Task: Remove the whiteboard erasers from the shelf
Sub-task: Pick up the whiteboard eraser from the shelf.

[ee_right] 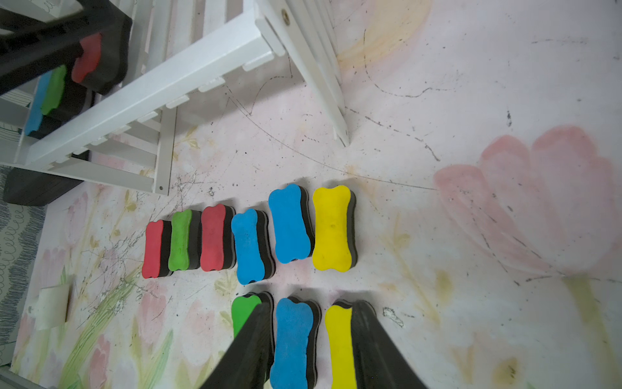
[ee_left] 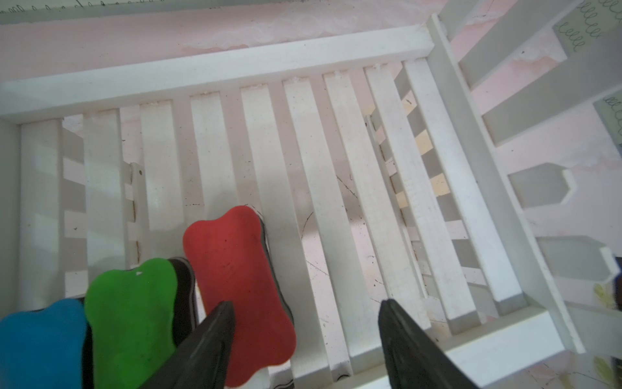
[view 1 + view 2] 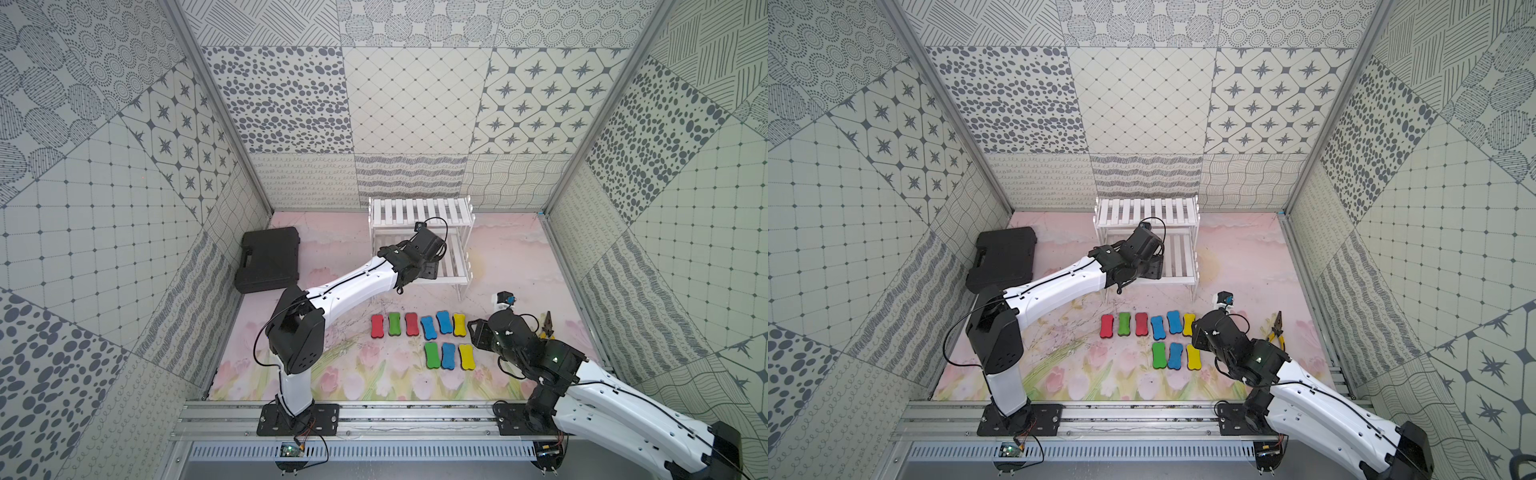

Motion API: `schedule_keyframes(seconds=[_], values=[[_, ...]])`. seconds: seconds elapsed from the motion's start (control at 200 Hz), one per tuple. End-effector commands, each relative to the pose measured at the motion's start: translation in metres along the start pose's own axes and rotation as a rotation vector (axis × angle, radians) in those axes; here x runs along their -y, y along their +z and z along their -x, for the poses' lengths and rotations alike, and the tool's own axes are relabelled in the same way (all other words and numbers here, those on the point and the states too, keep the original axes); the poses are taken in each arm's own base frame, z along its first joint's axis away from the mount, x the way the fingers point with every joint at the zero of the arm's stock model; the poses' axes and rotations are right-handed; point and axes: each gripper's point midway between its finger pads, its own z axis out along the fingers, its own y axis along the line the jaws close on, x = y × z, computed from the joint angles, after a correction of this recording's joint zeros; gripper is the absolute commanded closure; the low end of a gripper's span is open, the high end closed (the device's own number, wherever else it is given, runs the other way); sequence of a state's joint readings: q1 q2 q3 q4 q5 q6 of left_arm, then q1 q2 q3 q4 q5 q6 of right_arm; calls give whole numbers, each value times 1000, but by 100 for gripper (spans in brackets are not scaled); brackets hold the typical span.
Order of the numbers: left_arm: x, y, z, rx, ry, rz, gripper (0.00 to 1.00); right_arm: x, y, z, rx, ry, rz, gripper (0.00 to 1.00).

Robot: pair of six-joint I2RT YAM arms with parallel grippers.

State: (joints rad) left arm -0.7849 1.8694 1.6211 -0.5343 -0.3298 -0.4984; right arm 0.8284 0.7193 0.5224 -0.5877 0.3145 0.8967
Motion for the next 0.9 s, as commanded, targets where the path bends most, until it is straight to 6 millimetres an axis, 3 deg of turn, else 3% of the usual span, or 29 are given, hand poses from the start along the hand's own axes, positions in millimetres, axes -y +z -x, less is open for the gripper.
schedule_keyframes(seconds=[0.0,0.175,0.395,0.525,0.895], values=[[19,2,-12,-70,0,-103,28,1,1,1,11,-4,9,57],[22,-5,-8,-55,-2,-112,29,2,2,0,7,-3,8,57],[4,-26,10,24,3,-1,28,4,2,-1,9,1,7,57],[-11,-18,4,-2,4,95,28,5,2,-2,6,2,4,57],[-17,3,0,-31,-2,154,23,5,-2,3,18,4,12,57]])
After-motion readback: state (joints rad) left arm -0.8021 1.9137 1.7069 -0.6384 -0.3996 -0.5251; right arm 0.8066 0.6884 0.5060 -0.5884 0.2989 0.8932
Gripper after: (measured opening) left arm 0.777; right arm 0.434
